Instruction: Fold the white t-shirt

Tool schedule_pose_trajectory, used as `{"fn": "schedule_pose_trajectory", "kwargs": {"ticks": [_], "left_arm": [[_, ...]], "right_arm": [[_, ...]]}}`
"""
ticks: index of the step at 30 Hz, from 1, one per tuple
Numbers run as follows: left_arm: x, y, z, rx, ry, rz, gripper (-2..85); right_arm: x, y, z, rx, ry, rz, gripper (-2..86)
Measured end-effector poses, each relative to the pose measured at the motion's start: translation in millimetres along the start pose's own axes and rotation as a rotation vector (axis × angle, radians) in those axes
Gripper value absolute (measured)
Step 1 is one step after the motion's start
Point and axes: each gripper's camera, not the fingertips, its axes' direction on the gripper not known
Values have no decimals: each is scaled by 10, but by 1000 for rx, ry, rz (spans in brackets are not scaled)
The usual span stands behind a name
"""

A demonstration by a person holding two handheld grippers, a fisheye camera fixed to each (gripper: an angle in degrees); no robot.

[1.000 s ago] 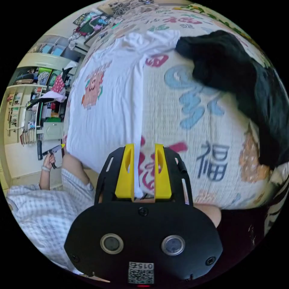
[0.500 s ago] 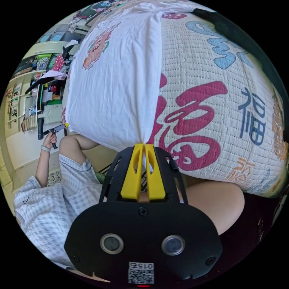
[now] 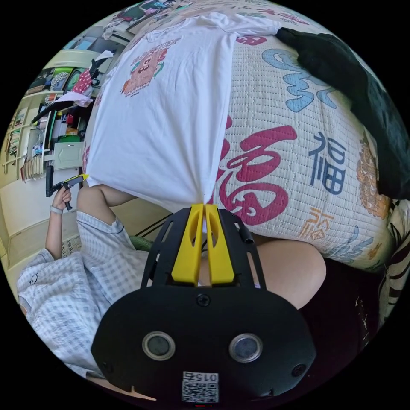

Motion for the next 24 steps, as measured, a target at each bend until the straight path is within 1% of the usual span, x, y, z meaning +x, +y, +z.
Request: {"fn": "schedule_pose_trajectory", "kwargs": {"ticks": [3,4,5,7,10,12,14,17,20,22,24], "left_arm": [[167,-86,185,-54,-2,7,55],[240,-121,243,-59,8,11,54],[279,-146,275,-70,2,13,54],[457,-264,386,-134,-100,27,27],[635,-384,470,-182,-140,41,11],[719,-430,485,-190,-140,33,22],[812,-458,477,-179,-134,16,57],[976,-448,394,-144,-158,-27,81],[1136,-378,163,-41,-217,-85,87],[1353,-385,-108,95,-223,-86,87],[1595,-484,-303,201,-202,-35,86]], "right_arm": [[-17,-43,181,-65,47,7,32],[-20,-46,217,-73,52,6,38],[-20,-53,289,-86,53,8,35],[-7,-62,367,-87,56,25,21],[39,-51,384,-89,41,26,0],[114,-11,368,-90,2,35,-4],[171,37,352,-83,-29,42,0],[251,155,306,-64,-41,56,16],[356,308,207,-28,-33,77,35],[430,391,108,14,-28,92,39],[502,456,-67,88,-31,99,44]]}}
